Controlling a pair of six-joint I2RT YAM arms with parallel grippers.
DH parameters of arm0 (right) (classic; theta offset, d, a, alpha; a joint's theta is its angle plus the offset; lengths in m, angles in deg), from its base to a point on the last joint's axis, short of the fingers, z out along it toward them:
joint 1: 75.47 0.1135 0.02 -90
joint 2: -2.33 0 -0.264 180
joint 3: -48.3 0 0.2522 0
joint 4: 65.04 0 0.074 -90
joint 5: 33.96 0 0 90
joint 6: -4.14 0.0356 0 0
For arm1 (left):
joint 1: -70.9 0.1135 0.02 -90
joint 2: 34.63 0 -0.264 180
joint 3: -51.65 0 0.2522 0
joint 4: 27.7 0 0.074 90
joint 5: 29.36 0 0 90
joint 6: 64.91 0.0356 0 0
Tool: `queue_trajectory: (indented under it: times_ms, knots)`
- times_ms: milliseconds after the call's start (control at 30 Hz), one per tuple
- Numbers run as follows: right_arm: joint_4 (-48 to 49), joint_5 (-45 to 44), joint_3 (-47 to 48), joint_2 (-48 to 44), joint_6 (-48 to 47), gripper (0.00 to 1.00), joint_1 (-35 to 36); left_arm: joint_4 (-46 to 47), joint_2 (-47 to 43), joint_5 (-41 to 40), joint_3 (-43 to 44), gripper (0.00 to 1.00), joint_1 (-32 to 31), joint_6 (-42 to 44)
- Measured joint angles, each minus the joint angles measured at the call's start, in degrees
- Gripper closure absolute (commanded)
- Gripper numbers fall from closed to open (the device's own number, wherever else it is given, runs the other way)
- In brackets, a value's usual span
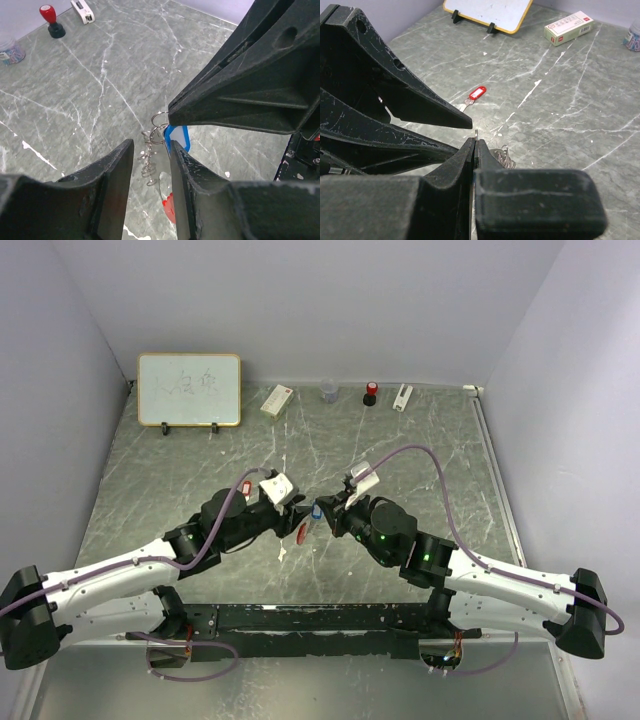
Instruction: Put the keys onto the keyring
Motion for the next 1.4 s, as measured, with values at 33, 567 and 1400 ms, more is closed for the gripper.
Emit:
queue_trajectory:
  times_ms: [33,567,1400]
  knots:
    - [-0.07,0.13,0.00,0.00,-0.09,1.00,0.00,0.31,0.04,0.17,-0.11,0.55,0.00,0.11]
    - [-0.79,1.81,0.00,-2.21,-2.71,1.00,0.00,1.60,-0.85,1.09,-2.03,0.54,0.00,2.23]
    - [-2.03,5.27,-0.02,-4.11,-8.50,1.00,0.00,4.87,-3.58,7.56,-4.72,0.61,0.00,7.21]
